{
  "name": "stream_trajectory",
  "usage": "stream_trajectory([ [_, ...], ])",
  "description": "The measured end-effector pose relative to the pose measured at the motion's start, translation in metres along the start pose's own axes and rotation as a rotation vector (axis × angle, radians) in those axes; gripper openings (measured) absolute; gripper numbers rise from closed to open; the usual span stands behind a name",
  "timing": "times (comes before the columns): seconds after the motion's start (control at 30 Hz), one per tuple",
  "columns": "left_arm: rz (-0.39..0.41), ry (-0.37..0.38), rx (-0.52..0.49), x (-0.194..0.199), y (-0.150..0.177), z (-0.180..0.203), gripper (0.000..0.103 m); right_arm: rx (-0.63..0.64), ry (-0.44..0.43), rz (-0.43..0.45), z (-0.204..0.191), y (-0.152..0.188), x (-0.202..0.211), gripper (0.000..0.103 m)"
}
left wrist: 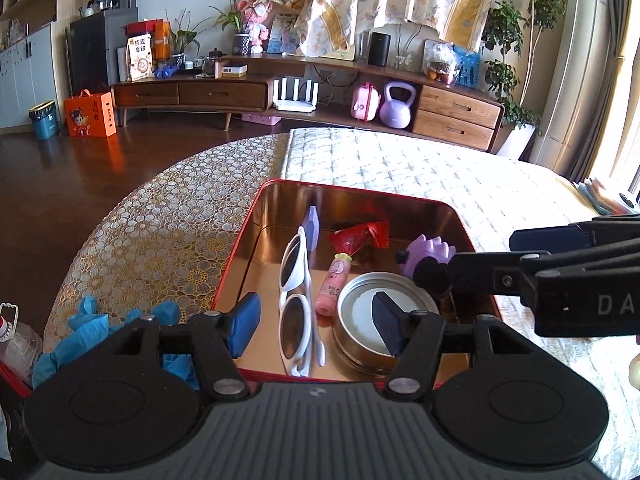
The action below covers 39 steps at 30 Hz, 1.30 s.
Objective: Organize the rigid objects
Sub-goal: 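Withdraw both grippers from the red tin toward the remaining items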
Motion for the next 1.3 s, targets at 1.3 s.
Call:
stream_trajectory([
  [1.3, -0.041, 0.187, -0.11, 0.004, 0.033, 0.152, 0.084, -0.297, 0.158, 0.067, 0.158, 0.099, 0.108, 0.103],
])
Point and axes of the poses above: each gripper's, at about its wrist camera, not at the fingertips, and x roughly against the way its jaws point, z to its right, y to its underside, the point moved 8 cm from there along -x, roughly the way its jaws point, and after that the axes turned 12 degrees about y, right-handed, at the moved point
